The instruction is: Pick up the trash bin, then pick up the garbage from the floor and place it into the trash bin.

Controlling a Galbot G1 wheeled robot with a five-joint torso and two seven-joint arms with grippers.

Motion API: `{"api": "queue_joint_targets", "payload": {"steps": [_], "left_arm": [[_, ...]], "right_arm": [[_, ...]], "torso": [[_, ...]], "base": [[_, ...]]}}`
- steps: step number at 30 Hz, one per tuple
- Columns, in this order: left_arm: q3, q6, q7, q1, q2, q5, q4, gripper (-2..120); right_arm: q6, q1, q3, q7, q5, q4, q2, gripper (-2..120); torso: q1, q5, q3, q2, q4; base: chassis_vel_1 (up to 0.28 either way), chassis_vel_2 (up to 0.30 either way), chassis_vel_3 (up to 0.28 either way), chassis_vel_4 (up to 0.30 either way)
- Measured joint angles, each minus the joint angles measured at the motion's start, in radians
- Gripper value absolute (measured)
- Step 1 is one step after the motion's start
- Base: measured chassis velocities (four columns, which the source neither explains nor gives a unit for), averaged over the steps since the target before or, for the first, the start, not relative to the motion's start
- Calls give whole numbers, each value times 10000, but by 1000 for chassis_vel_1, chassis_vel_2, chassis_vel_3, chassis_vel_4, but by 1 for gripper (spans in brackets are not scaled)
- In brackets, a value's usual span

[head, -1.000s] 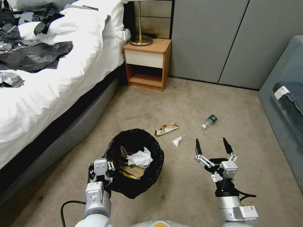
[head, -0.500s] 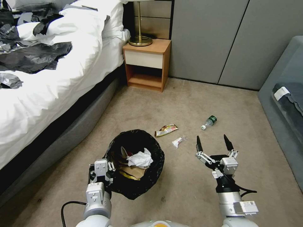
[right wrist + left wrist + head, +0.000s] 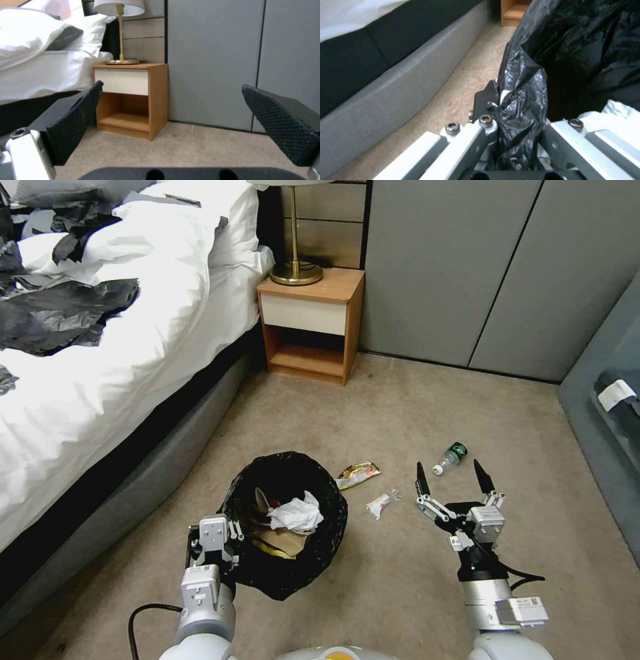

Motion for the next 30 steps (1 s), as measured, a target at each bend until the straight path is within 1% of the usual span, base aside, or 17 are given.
{"api": "queue_joint_targets", "payload": {"steps": [11,16,20,30], "left_arm": [[-1,-33,17,13,-10,4,-6,3],[-6,-38,17,17,-18,5,-7,3],[-5,-41,20,19,-25,7,-6,3],[-2,-41,20,15,-30,14,-1,3]], "right_arm": [[36,152,75,-63,10,-19,-3,99],[299,426,108,-273,45,-137,22,100],[421,515,118,-397,44,-213,28,100],[372,921,238,-484,36,-308,-14,100]], "torso": [[1,1,0,0,1],[1,3,2,-1,1],[2,0,1,-2,0],[1,-1,-1,-1,-1]], "base": [[-122,132,122,-126],[-141,137,157,-139],[-49,88,48,-46],[0,0,0,0]]}}
